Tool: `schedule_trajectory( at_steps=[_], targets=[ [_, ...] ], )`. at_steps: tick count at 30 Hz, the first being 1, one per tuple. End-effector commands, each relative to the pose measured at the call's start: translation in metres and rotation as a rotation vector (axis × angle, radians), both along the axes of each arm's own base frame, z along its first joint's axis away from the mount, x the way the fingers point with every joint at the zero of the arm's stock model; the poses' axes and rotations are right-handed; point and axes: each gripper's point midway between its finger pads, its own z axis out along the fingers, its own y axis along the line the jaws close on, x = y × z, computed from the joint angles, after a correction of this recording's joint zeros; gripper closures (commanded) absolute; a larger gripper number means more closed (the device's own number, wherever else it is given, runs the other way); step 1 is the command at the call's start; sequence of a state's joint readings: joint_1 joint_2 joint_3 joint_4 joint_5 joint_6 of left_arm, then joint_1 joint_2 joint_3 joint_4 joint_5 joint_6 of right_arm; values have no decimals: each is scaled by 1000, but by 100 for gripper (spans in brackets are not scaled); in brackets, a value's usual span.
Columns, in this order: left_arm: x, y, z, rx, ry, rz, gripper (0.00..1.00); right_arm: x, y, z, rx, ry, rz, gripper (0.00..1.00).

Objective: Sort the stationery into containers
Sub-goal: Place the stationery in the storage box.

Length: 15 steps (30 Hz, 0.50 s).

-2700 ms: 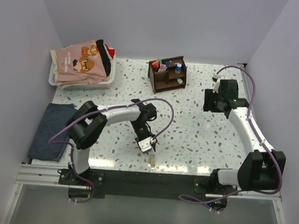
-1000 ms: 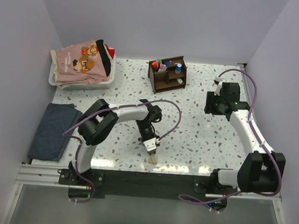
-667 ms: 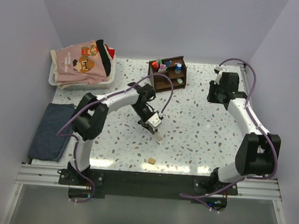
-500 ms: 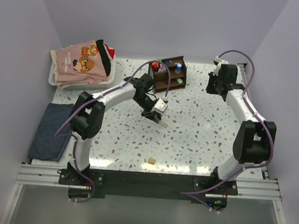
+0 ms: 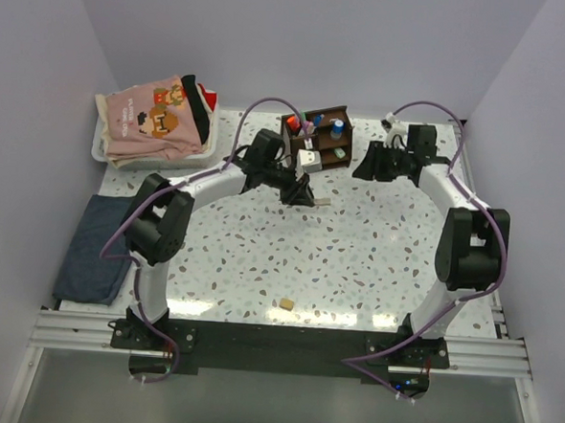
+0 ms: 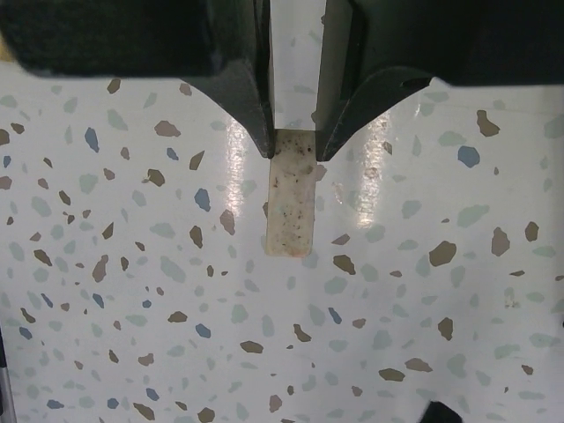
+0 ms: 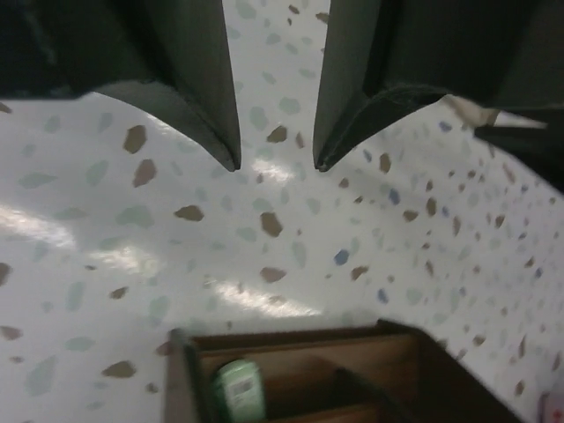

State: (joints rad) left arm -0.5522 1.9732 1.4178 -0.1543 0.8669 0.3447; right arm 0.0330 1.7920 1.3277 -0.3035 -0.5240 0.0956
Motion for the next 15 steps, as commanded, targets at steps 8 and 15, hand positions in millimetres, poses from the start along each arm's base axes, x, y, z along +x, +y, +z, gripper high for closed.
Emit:
schedule_trajectory(
  at_steps=[8,15],
  targets=[
    [5,-6,37,-83,-222,-102,100,-111,79,59,133,-176,684,46],
    [-13,-8,46,-114,-237,-232,100,-132,93,47,-102,-286,939,47]
  ],
)
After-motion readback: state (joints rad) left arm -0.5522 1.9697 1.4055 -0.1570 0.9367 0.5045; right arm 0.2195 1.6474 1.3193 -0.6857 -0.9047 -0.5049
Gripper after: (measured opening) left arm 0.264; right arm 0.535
